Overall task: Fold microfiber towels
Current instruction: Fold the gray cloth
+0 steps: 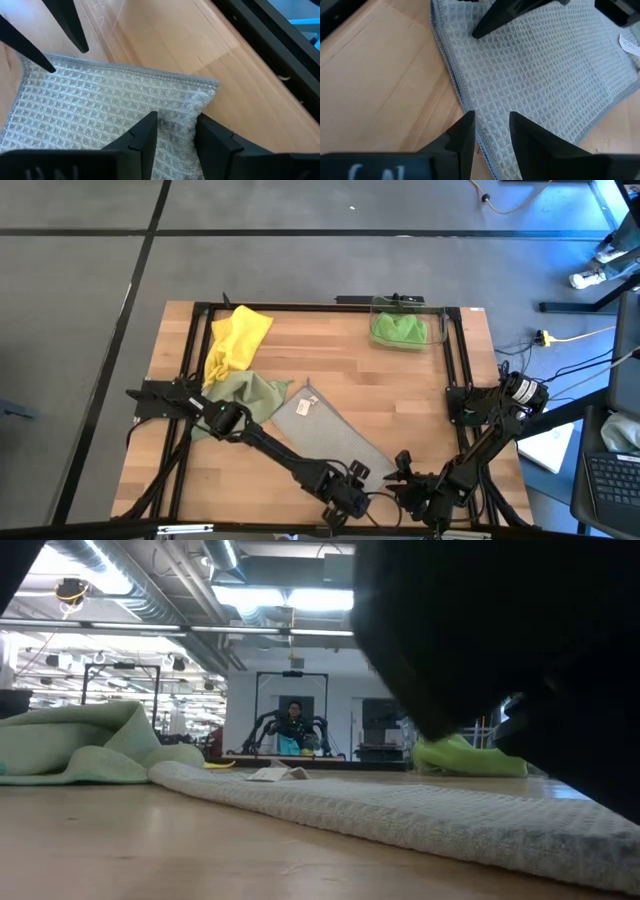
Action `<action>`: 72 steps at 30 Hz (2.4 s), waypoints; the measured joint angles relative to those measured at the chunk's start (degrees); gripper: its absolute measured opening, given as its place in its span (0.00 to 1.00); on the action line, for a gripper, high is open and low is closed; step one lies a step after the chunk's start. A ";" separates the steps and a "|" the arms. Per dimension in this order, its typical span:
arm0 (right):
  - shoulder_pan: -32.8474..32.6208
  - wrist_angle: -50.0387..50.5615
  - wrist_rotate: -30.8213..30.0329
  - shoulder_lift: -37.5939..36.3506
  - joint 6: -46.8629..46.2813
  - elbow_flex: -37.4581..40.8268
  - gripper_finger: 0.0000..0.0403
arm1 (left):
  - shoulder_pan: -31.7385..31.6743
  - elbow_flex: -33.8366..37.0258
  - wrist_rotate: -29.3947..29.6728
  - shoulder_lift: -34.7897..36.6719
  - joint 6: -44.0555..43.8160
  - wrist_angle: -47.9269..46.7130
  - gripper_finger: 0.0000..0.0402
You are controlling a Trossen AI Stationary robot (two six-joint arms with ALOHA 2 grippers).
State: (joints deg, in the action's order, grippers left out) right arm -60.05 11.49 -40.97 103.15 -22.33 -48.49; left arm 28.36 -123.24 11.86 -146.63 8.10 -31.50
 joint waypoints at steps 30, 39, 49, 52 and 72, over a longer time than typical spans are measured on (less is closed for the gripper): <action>-3.17 11.16 0.88 0.00 -7.27 -0.07 0.31 | 2.62 -1.35 3.62 0.86 -0.94 -0.95 0.00; -3.48 9.75 -2.96 0.02 -5.83 -0.04 0.31 | 3.27 -4.35 5.52 1.22 -1.44 -1.45 0.00; -6.47 4.44 -0.19 0.02 -5.68 -0.04 0.31 | 3.22 -4.07 7.04 1.28 -4.58 -6.22 0.00; -7.43 4.51 -3.24 0.02 -5.68 -0.20 0.31 | 3.17 -4.07 7.14 1.31 -4.59 -6.25 0.00; -5.03 -3.32 -5.99 3.58 2.95 0.52 0.62 | 4.02 -4.07 13.16 1.40 -7.04 -6.24 0.00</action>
State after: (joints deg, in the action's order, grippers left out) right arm -65.08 8.18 -46.96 106.74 -19.38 -47.97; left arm 32.38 -127.31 25.02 -145.23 1.06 -37.74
